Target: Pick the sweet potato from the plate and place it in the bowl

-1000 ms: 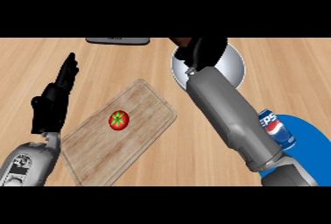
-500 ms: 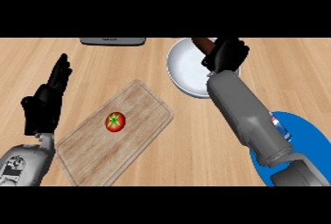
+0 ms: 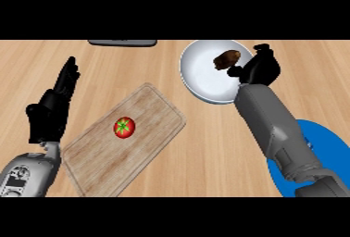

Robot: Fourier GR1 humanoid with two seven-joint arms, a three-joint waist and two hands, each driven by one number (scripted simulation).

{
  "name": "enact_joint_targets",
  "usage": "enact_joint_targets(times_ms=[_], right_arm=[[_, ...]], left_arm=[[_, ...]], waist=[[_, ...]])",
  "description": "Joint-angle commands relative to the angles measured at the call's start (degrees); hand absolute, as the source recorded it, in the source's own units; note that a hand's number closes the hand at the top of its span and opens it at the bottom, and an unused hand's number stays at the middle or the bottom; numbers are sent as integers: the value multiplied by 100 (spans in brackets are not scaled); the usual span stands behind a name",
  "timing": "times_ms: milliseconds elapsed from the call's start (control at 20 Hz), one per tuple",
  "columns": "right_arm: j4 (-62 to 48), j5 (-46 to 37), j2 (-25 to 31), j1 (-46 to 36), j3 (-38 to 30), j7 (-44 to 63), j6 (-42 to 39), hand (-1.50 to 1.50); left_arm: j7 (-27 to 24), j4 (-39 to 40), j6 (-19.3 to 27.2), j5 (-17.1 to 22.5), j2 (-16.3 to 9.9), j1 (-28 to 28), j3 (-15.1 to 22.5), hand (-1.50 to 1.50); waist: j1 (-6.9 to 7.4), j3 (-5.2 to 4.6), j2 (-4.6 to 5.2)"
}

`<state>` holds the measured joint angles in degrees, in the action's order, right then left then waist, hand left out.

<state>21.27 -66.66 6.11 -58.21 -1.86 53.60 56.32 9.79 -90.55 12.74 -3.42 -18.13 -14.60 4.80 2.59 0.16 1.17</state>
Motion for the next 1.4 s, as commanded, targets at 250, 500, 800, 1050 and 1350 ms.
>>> enact_joint_targets(times_ms=[250,500,800,1050,1350], right_arm=[[555,1600,-33,322,-655,-2338,774,-150],[885,2225,-152,598,-876,-3113,1103,-150],[2482,3249,-405,1677,-764,-3938,544,-150],[4413,3281,-605,2912,244,-3472,523,-150],[6131,3351,-609,4821,1533,-3520,415,-150]], left_arm=[[-79,110,121,-165,272,-63,125,0],[-253,-135,-78,-47,17,416,-166,0],[-59,17,-14,-197,183,141,-202,0],[-96,-274,-154,-132,100,657,-254,0],[13,-297,15,-361,303,552,-189,0]], waist=[[1,6,16],[-76,-7,-61],[-262,-10,-116],[-367,-20,-194],[-344,-19,-165]])
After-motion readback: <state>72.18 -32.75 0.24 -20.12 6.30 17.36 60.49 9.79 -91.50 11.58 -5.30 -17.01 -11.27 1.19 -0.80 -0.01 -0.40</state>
